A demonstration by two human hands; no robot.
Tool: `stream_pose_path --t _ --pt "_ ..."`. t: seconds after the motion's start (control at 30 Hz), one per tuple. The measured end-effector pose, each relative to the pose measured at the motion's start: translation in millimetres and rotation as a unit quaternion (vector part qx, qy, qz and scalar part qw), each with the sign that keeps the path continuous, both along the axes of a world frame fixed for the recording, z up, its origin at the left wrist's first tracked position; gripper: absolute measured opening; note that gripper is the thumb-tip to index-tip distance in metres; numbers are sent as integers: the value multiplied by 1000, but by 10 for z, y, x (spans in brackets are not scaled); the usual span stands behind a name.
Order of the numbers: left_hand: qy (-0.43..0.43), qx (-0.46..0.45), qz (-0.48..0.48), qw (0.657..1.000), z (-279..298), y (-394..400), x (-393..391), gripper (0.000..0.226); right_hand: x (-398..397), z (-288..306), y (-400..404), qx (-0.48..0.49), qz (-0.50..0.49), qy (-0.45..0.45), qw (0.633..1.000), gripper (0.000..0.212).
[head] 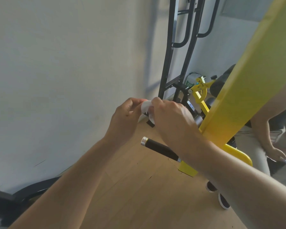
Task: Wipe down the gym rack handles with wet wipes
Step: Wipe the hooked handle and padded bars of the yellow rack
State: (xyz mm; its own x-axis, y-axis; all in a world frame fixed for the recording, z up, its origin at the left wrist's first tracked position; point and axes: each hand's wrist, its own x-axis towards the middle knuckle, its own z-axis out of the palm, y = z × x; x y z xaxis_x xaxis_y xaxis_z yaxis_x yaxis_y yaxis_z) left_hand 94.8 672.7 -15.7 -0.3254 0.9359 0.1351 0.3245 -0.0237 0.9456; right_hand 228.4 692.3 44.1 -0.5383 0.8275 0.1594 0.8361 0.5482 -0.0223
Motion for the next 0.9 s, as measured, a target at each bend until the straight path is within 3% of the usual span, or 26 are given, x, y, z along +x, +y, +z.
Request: stream_pose_path --t 0.13,0.23,0.37,0.43,0.67,0.73,0.9 --pt "12 15 4 1000 -27 -10 -7 19 20 -40 -83 11 11 -22 1000 31" --pt "11 10 0 1000 -4 -4 -3 13 223 34 -244 55 -3 -149 987 23" --pt "2 -7 -18 1000 8 6 5 13 404 92 -343 99 -33 -316 943 26" --pt "-14 -17 -28 999 12 20 5 15 386 43 -311 108 -36 -317 942 27" --pt "-19 -10 -26 999 3 46 -29 25 26 -179 -6 143 -3 -129 981 21" --pt "-19 -8 -16 1000 13 36 -37 19 55 -151 -63 144 -16 -157 977 24" --pt "-1 -12 -12 1000 23 17 -11 16 409 37 -315 119 -45 -340 932 28"
